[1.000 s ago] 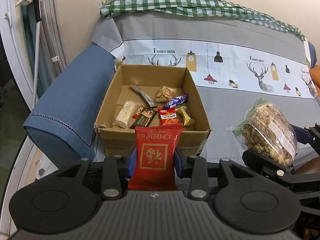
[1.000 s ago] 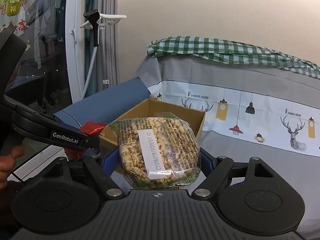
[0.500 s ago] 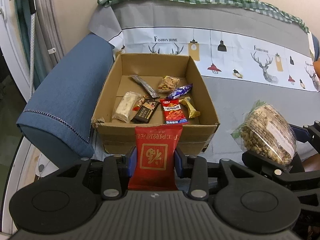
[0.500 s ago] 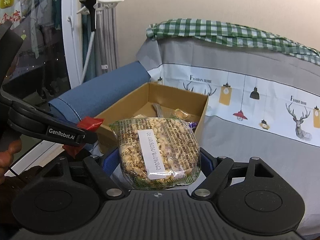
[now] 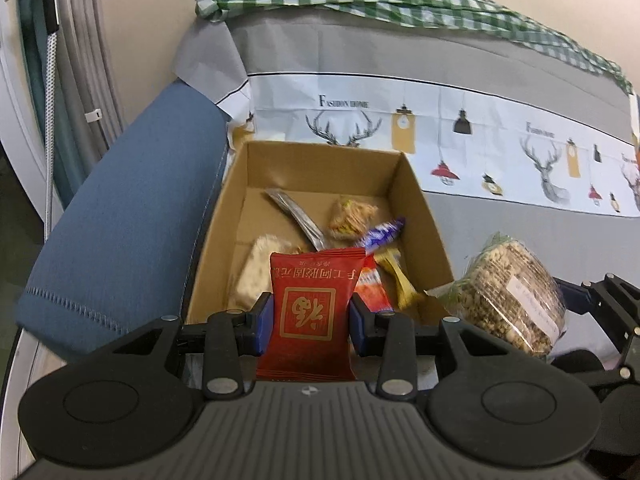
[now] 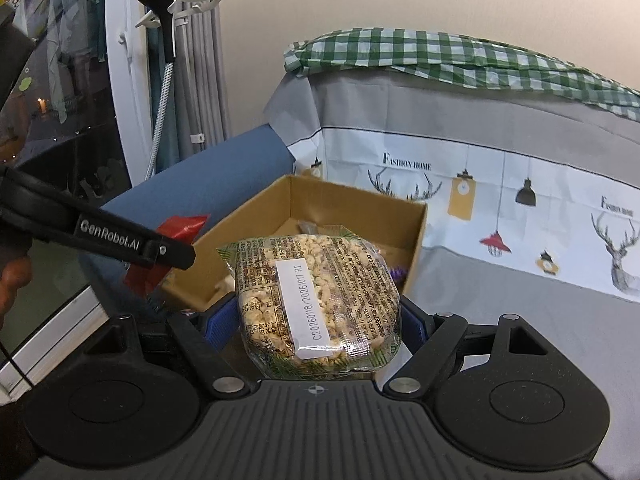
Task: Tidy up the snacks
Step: 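Carry the red packet and nut-cluster bag over the cardboard box, then open both tools to drop the red packet and nut bag into the box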
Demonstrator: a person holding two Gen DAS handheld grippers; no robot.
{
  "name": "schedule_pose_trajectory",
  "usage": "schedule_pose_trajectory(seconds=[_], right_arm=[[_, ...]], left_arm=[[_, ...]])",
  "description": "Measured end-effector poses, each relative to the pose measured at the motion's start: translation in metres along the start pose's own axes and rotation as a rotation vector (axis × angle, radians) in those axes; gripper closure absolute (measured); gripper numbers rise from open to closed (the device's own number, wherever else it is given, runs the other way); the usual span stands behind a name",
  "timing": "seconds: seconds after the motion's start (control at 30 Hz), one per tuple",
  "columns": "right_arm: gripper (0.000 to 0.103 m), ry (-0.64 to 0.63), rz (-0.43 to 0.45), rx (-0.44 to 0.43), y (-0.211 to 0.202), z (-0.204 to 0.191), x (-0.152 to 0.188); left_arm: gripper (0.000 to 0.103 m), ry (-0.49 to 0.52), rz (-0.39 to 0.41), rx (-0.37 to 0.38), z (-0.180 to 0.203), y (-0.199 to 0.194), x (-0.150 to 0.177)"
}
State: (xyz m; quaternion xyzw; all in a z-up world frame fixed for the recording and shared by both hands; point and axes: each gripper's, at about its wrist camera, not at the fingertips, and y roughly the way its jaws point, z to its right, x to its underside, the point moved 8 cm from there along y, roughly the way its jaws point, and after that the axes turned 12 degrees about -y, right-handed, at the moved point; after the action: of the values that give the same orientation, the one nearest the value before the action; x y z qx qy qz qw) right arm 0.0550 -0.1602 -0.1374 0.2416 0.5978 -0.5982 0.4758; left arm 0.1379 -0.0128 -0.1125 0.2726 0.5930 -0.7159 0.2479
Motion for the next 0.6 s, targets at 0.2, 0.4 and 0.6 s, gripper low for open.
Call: schedule_pose_trajectory(seconds=[0.2,0.4,0.6], right_arm=[[0.021,0.005,-0.024,0.007,0.060,0.017,-0.014],[0.021,-0.001,-0.057,0.015,0.112,0.031,-0.016],[0.021,-0.003,-0.085,0.014,0.152,0.041,-0.011]], left_arm=[[0.060,-0.002,-0.049,-0.046,-0.008,0.061,-0.031],[0.060,-0.002,-0.086,-0.066,-0.013,0.114,-0.049],[0.060,0.007,-0.122,-0.083,-0.015,0.155,-0.052]])
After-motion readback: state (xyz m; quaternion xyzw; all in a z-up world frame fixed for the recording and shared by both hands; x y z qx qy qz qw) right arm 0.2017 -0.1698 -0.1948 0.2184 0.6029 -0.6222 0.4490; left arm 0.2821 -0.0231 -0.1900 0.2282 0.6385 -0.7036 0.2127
